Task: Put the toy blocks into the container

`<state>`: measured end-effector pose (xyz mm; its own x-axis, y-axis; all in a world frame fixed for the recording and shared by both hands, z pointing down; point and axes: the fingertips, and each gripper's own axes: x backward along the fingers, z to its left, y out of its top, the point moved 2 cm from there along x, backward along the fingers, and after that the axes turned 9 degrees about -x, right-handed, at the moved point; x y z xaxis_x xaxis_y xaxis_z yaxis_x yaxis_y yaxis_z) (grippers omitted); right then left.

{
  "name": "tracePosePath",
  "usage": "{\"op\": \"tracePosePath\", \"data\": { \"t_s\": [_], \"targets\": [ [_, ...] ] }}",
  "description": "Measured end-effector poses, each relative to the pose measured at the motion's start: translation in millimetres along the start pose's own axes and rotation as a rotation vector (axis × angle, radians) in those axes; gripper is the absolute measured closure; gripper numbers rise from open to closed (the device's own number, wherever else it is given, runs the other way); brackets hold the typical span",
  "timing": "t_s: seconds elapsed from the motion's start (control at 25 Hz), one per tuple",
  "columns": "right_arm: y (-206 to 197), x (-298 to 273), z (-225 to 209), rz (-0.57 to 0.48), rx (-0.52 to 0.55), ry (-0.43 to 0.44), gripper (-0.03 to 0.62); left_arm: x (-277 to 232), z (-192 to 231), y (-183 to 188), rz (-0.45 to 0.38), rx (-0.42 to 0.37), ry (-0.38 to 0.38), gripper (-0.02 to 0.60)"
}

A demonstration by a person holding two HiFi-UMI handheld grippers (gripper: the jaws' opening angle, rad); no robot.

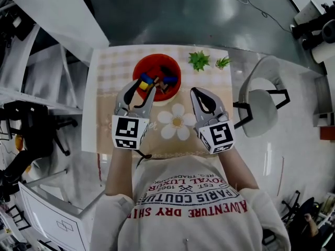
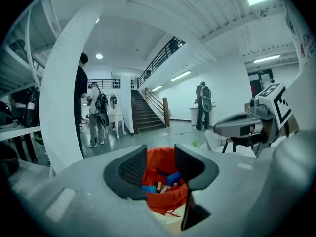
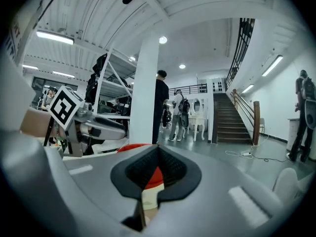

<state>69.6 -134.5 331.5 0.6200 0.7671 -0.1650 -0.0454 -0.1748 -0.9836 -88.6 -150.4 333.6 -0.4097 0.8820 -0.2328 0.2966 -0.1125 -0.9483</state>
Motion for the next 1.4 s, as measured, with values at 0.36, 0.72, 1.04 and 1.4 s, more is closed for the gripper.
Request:
{"op": "tracePosePath", "data": {
  "t_s": [0.36,0.72,1.04,1.4],
  "targets": [
    [11,10,25,-0.072,-0.002,0.023,0.592,49,18,13,-0.106,0.018,0.047,0.574],
    [17,15,38,-0.097,0.03,0.014,0.592,67,18,10,-0.123,0.022,0.014,0.574],
    [7,15,44,-0.047,0.03,0.026,0.592,69,11,12,-0.122,0.018,-0.013,0.574],
    [7,18,45,-0.045,0.037,-0.011,0.592,73,10,12,-0.133,0.015,-0.024,0.574]
  ]
}}
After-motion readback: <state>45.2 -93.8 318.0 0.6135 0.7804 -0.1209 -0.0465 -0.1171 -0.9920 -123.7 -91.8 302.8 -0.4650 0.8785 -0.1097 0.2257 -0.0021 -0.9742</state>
